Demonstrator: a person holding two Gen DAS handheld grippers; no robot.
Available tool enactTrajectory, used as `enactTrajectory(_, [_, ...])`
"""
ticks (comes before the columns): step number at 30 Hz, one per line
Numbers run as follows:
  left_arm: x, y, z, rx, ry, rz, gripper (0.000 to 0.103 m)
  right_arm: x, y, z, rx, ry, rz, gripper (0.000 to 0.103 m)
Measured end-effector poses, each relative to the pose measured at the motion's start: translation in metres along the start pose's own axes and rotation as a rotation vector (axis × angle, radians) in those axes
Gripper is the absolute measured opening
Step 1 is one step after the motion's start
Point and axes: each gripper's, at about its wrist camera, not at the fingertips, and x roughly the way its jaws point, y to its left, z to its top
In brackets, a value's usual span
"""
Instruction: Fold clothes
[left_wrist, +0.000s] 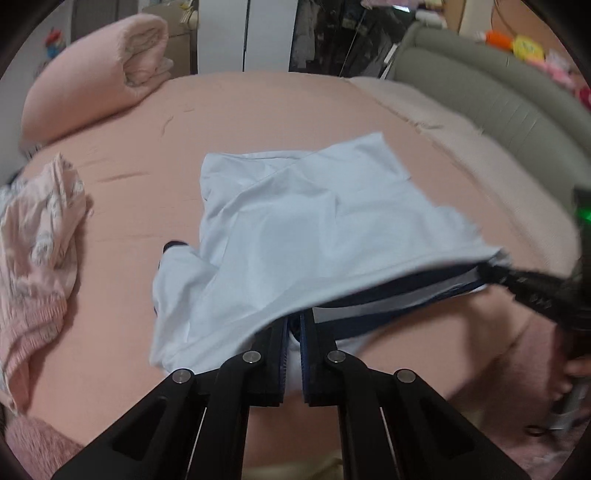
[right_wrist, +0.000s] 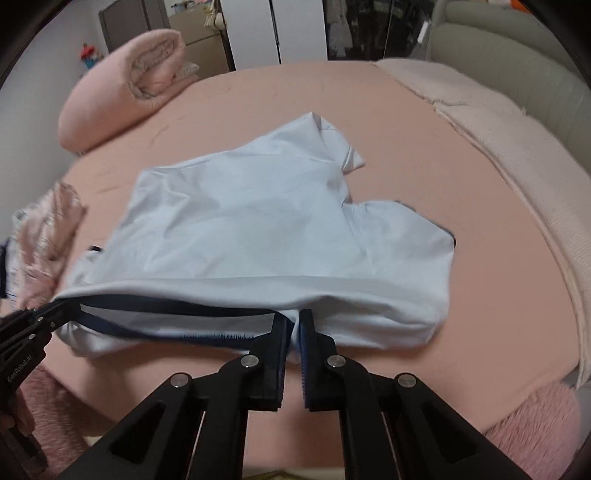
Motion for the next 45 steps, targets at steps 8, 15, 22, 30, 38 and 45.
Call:
enactTrajectory(8, [0.022, -0.008, -0.030, 0.040, 0.220, -0.145, 0.006, 0.015, 0.001, -0.042, -0.012, 0.185, 0.025, 0.006])
enactTrajectory(15, [0.022, -0.021, -0.040, 0.123, 0.285, -0.215, 0.006, 0.021, 0.008, -0.060, -0.008, 0.266, 0.091, 0.006])
enactTrajectory(22, [0.004, -0.014, -0.033, 0.154, 0.263, -0.242, 0.006, 0.011, 0.002, -0.040, 0.075, 0.133, 0.093, 0.006])
enactTrajectory(30, [0.052, -0.024, -0.023, 0.172, 0.274, -0.194, 0.006, 0.065, 0.000, -0.010, 0.052, 0.181, 0.029, 0.006])
enactTrajectory(38, [0.048, -0.026, -0.052, 0.222, 0.377, -0.171, 0.006, 0.075, -0.023, -0.011, 0.110, 0.322, 0.023, 0.007])
enactTrajectory(45, [0.038, 0.013, -0.051, -0.070, 0.357, -0.170, 0.006, 0.071, -0.027, -0.033, 0.183, 0.438, 0.152, 0.009])
